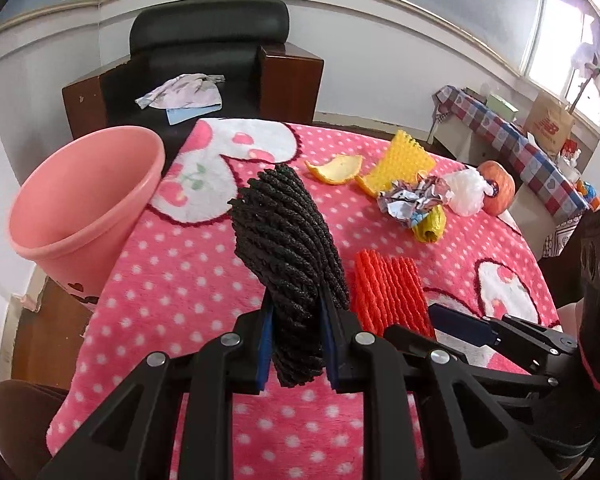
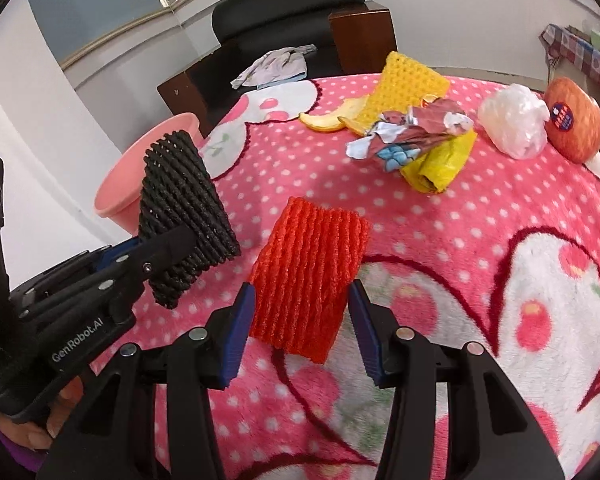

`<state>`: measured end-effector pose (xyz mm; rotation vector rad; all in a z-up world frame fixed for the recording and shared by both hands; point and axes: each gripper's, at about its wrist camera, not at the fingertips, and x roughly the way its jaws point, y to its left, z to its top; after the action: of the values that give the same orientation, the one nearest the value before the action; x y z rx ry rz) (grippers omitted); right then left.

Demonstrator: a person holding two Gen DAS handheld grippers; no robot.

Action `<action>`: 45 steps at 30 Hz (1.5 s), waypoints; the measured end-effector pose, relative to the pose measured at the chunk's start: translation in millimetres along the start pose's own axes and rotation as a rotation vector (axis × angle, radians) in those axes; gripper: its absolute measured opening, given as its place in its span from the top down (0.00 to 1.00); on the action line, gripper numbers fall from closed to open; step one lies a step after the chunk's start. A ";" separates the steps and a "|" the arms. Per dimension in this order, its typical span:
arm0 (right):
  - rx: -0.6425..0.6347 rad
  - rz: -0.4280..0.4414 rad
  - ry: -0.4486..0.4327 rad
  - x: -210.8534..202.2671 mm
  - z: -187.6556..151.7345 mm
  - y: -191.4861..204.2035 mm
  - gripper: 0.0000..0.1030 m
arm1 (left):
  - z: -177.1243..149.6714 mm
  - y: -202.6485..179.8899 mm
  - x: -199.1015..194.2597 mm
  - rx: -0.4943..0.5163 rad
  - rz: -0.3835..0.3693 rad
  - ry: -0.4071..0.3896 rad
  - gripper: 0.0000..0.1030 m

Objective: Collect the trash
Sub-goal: 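Grasp the black foam net with the left gripper while the right gripper grasps the red foam net, then carry both foam nets over the pink bucket and release them inside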

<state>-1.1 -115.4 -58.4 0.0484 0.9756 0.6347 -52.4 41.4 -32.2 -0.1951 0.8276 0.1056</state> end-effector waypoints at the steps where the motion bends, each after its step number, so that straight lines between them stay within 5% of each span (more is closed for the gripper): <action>1: 0.002 -0.001 0.000 1.0 0.3 1.1 0.53 | 0.0 2.3 -0.8 -0.004 0.001 -0.003 0.81; 10: 0.002 -0.029 -0.002 7.5 0.7 7.5 0.82 | 0.4 17.4 -4.7 -0.025 0.013 -0.021 0.81; 18: -0.015 -0.051 -0.009 9.9 2.8 11.5 0.92 | 1.8 22.8 -4.3 -0.037 0.019 -0.024 0.81; 34: -0.082 -0.025 -0.138 -8.5 39.8 45.8 0.94 | 15.4 49.7 -12.4 -0.083 0.070 -0.075 0.81; 45: -0.197 0.037 -0.203 2.2 94.6 111.2 0.94 | 48.6 130.7 -34.2 -0.217 0.159 -0.204 0.81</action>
<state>20.5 -0.6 29.2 -0.0431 0.7152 0.7420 -62.5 178.9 8.0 -0.3173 0.6262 0.3606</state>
